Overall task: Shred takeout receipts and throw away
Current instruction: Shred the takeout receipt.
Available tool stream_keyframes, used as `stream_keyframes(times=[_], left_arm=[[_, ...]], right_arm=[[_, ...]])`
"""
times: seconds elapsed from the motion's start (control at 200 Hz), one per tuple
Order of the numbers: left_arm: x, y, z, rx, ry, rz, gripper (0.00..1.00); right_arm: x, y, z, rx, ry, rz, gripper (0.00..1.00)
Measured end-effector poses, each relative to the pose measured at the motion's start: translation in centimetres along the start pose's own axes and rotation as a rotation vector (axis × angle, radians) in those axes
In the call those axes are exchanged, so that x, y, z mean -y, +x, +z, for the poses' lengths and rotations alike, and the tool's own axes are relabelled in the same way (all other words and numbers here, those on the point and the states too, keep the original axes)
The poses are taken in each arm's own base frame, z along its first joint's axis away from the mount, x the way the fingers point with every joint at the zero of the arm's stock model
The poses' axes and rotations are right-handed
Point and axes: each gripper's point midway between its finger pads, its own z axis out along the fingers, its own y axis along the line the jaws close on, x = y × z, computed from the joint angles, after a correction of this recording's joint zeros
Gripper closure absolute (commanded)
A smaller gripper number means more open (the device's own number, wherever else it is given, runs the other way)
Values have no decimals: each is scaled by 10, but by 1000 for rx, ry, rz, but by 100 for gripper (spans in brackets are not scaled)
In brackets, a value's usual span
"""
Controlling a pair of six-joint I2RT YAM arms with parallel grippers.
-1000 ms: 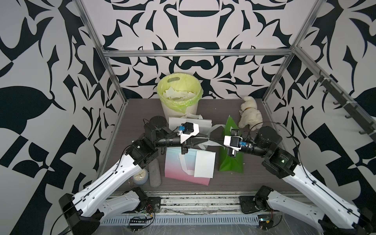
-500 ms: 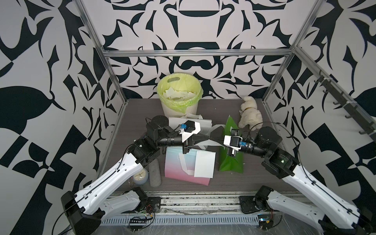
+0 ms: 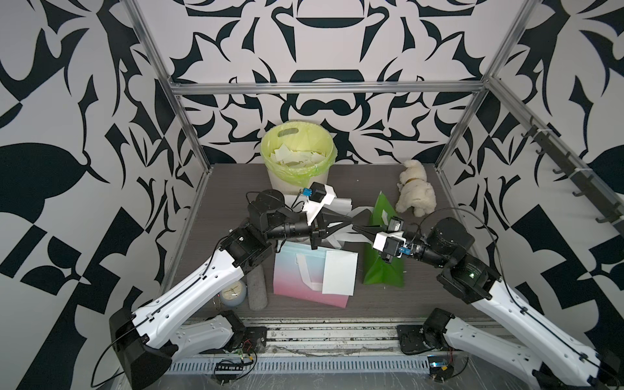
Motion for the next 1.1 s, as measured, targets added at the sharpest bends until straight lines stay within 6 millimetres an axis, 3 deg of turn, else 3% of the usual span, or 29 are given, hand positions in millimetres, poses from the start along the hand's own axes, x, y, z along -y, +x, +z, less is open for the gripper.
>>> stream_keyframes(times=[0.22,0.47,0.65,0.795,1.01,1.1], left_arm=[[-30,-22,-5,83,-174,-42,100],[-115,-47,-43,247,-511,-155,100],[-153,-61,-70,392,-614,-261,100],[-151,-64,-66,441,-529,-355,100],[-124,-63,-47,485,-279,-495,100],[-117,-55,-40,496,-196,-544,100]], right_arm=[[-15,2,1,6,-48,-19,100],[-36,-13,-2,65,-116,-1,100],[-44,-26,-9,130,-120,50,100],[-29,-26,-8,166,-26,196,100],[40,-24,7,180,247,679,100],[58,-26,14,223,297,829,100]])
